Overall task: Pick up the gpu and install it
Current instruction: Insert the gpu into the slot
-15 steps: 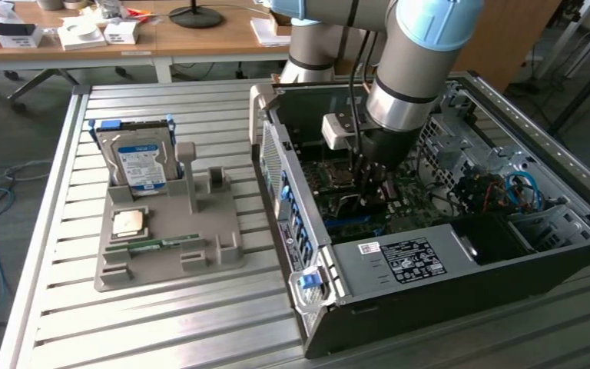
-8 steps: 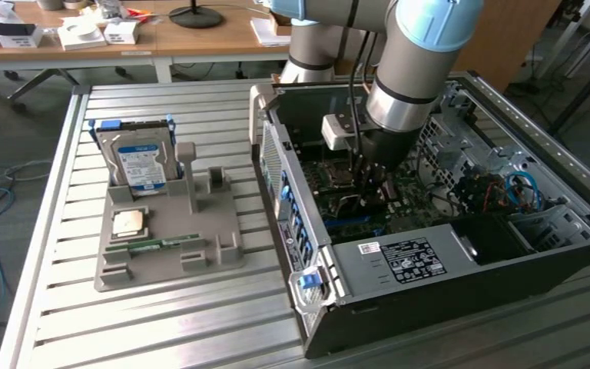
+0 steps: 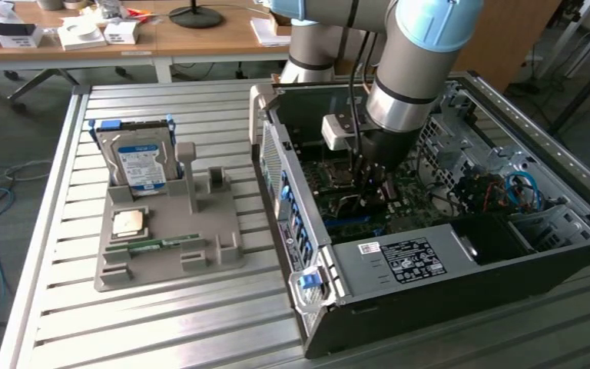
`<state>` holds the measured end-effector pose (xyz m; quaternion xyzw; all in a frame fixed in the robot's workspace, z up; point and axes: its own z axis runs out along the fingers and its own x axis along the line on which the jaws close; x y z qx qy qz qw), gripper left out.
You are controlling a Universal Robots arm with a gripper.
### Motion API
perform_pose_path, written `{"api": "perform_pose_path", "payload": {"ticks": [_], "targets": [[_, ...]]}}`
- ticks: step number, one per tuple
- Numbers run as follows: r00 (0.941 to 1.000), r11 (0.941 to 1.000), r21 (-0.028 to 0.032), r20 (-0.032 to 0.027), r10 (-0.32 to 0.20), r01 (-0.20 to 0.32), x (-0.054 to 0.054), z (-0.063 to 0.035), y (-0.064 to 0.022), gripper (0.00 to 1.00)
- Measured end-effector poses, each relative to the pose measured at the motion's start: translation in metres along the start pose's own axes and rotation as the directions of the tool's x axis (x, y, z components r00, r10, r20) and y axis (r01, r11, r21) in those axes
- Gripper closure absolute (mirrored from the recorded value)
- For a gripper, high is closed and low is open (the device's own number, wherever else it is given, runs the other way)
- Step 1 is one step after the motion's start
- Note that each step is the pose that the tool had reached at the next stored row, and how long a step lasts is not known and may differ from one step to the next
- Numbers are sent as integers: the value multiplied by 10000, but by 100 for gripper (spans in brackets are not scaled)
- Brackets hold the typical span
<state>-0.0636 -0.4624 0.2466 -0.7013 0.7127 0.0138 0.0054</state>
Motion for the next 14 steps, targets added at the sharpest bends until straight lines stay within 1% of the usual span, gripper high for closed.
{"api": "perform_pose_path", "payload": {"ticks": [11, 12, 13, 14], "targets": [[10000, 10000, -1, 0, 0, 0, 0, 0, 0, 73], [10000, 10000, 0, 0, 0, 0, 0, 0, 0, 66], [10000, 10000, 1, 0, 0, 0, -1, -42, 1, 66], [10000, 10000, 0, -1, 0, 0, -2, -63, 1, 66]]}}
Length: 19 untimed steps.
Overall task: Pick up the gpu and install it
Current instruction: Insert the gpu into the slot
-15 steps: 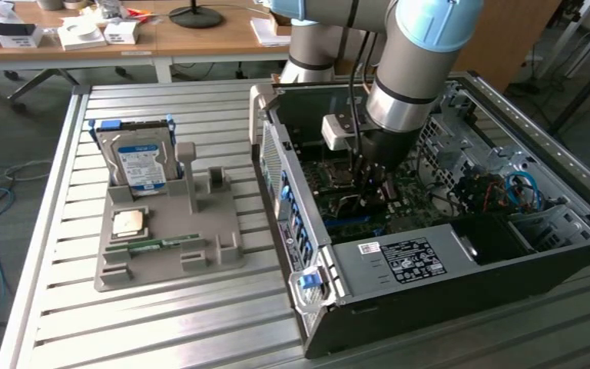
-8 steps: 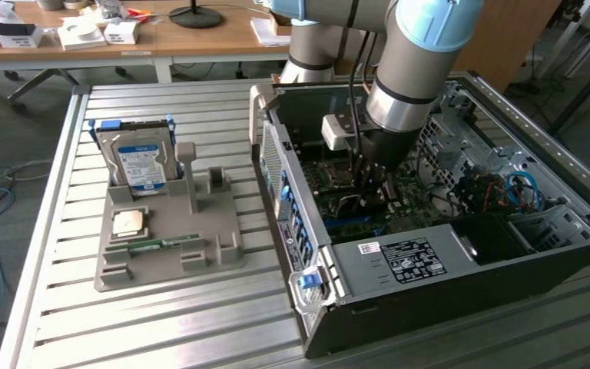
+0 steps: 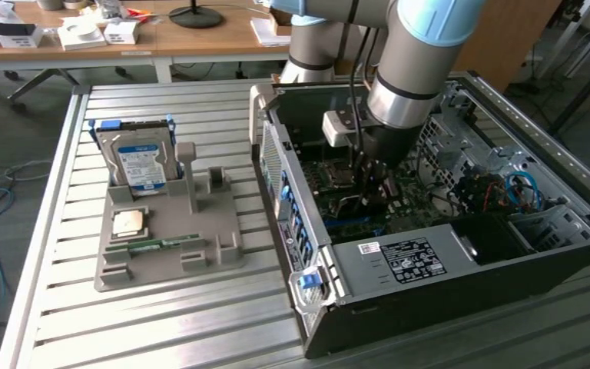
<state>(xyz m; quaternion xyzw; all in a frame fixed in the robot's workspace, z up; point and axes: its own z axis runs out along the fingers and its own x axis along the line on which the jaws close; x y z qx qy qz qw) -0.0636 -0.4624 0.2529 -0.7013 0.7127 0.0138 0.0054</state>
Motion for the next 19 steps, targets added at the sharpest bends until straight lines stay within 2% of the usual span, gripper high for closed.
{"api": "perform_pose_path", "payload": {"ticks": [19], "targets": [[10000, 10000, 0, 0, 1, -1, -15, -566, 7, 66]]}}
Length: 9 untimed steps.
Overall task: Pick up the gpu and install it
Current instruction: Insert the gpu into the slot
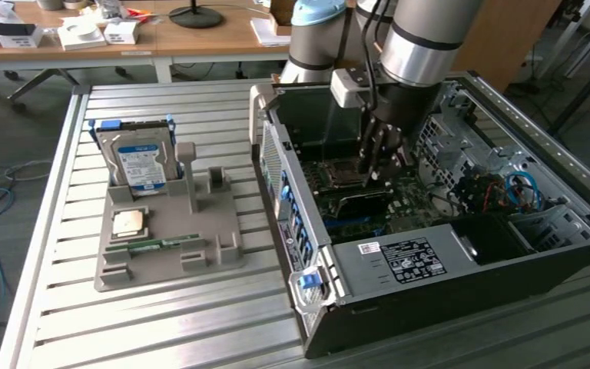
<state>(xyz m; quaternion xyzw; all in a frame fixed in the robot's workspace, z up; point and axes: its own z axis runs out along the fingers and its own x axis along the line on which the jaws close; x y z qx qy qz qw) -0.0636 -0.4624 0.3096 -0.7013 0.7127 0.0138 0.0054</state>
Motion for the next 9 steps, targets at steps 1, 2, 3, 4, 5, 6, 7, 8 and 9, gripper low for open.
{"api": "perform_pose_path", "payload": {"ticks": [1, 2, 3, 4, 5, 6, 7, 8, 9], "targets": [[10000, 10000, 1, 1, 0, 0, -1, -25, 0, 66], [10000, 10000, 0, 0, 0, 0, -1, -48, 0, 66], [10000, 10000, 0, 1, 0, 0, -2, -70, 1, 66], [10000, 10000, 0, 1, 0, 0, -3, -91, 1, 66], [10000, 10000, 0, 0, 0, 0, -3, -112, 1, 66], [10000, 10000, 0, -1, 0, 0, -4, -132, 1, 66], [10000, 10000, 0, 0, 0, 0, -4, -152, 2, 66], [10000, 10000, 0, 1, 0, 0, -5, -174, 2, 66], [10000, 10000, 1, 0, 0, 0, -5, -195, 2, 66]]}}
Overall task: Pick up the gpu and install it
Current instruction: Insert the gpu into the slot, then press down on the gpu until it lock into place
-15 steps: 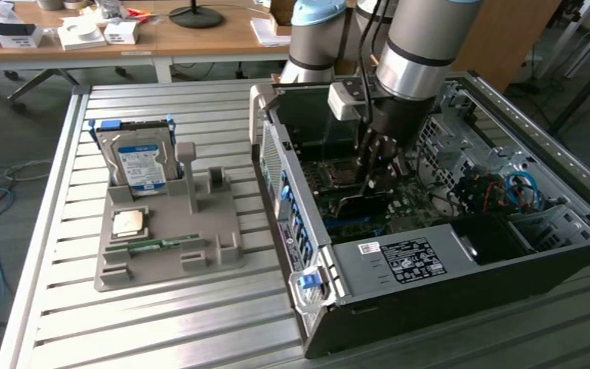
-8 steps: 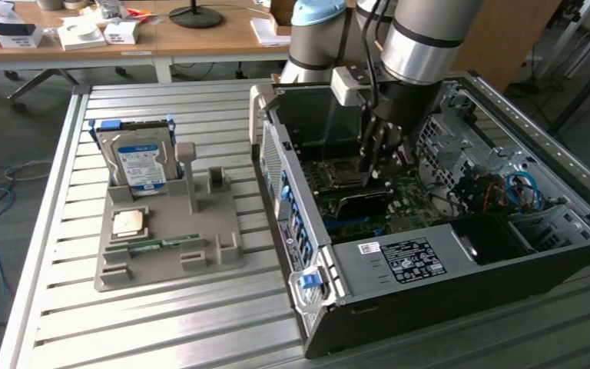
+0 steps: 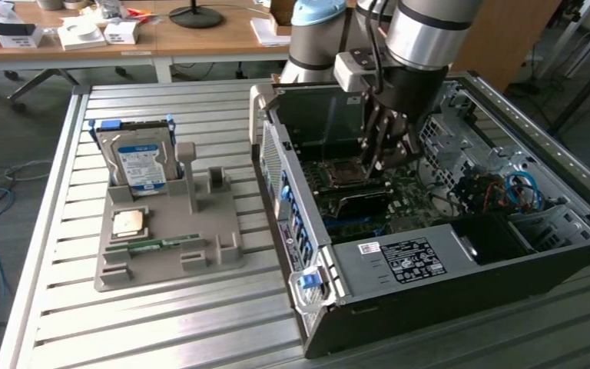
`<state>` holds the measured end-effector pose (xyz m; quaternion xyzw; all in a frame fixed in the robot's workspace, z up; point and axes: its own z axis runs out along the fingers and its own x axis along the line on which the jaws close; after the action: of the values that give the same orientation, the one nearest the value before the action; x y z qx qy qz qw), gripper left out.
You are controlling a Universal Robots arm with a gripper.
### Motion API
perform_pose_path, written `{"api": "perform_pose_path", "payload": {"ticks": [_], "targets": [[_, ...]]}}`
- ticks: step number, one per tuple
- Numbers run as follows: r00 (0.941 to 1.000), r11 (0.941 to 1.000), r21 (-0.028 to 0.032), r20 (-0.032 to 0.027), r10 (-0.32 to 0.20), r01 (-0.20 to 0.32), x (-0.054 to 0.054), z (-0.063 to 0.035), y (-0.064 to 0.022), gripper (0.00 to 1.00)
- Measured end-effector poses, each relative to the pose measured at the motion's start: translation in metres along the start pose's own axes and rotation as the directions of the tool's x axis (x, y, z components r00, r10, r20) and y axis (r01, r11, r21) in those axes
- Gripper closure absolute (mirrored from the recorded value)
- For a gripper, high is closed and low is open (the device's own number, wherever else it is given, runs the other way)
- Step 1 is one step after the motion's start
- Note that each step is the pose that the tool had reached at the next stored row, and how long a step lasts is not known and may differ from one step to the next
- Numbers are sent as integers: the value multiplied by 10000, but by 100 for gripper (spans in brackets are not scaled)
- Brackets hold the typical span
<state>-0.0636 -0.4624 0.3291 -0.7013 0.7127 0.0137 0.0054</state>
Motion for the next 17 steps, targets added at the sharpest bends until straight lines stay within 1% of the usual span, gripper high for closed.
{"api": "perform_pose_path", "payload": {"ticks": [6, 17], "targets": [[10000, 10000, -1, 0, -1, 1, -2, -98, 1, 66], [10000, 10000, 0, 1, 0, 0, -3, -99, 1, 66]]}}
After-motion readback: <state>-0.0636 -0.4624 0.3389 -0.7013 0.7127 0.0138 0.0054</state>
